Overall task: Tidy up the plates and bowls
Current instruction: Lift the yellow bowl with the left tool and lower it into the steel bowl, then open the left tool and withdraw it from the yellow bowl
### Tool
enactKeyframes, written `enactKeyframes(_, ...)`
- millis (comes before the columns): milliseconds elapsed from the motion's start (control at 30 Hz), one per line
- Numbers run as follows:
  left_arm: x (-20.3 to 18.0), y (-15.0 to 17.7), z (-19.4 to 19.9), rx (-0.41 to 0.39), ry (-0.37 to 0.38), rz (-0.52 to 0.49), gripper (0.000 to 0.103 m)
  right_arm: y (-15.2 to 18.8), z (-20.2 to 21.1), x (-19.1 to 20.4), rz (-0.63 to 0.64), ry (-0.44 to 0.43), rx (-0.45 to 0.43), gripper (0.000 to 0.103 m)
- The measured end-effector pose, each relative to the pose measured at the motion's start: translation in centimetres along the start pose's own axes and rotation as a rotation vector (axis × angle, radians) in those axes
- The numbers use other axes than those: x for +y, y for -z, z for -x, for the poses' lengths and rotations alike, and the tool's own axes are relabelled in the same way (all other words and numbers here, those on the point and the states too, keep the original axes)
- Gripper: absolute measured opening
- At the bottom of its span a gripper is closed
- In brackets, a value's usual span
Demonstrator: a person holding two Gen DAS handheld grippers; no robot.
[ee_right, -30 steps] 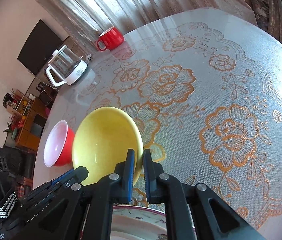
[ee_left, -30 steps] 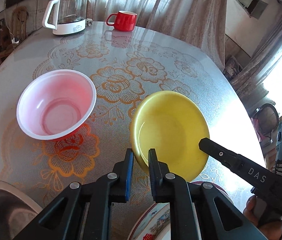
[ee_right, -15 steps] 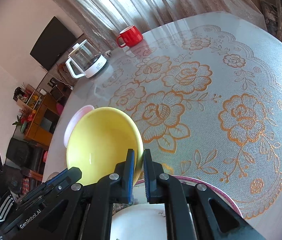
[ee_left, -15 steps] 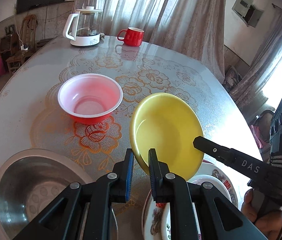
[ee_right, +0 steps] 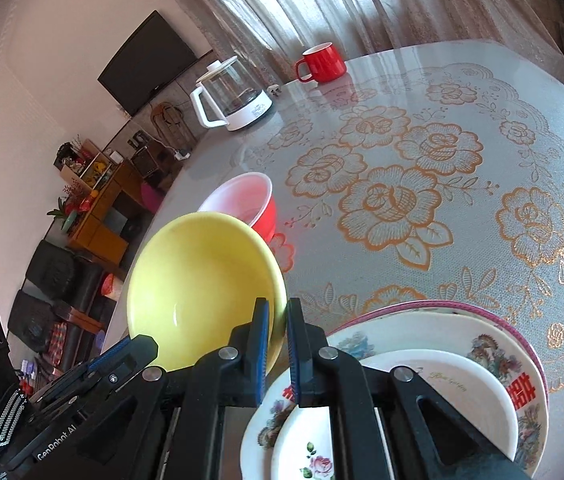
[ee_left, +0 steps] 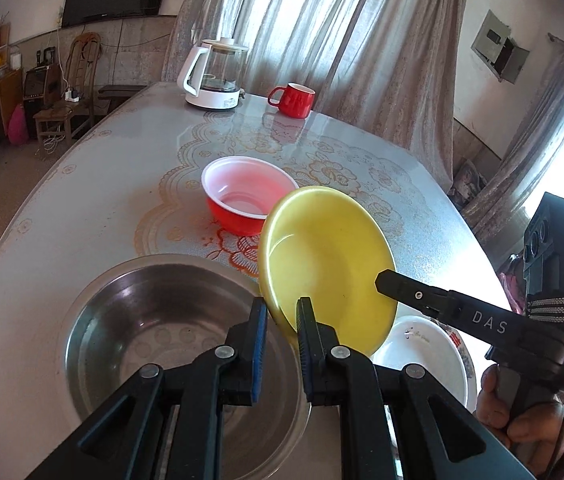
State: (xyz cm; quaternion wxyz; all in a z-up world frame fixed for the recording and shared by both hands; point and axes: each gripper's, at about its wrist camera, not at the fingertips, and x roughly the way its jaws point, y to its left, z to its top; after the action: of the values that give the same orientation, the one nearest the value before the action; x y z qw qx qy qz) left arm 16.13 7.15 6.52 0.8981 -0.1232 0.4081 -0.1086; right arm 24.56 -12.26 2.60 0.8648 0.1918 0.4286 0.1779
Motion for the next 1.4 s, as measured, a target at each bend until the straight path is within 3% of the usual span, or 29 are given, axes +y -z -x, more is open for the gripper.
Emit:
enactKeyframes(500,6.2,3.7,2.8,0.004,-0.06,0.1,0.015,3.4,-2.8,6.7,0.145,-0.06,0.09,0.008)
enactKeyframes(833,8.1,5.5,2.1,0.048,-0.092,0.144,0.015,5.9,-4.8,8.5,0.218,-0.016,0.161,0.009)
enactKeyframes(1400,8.0,5.6,1.7,0.023,-0.138,0.082,0.017,6.9,-4.7,9.1,0.301,0.08,0.13,0.015)
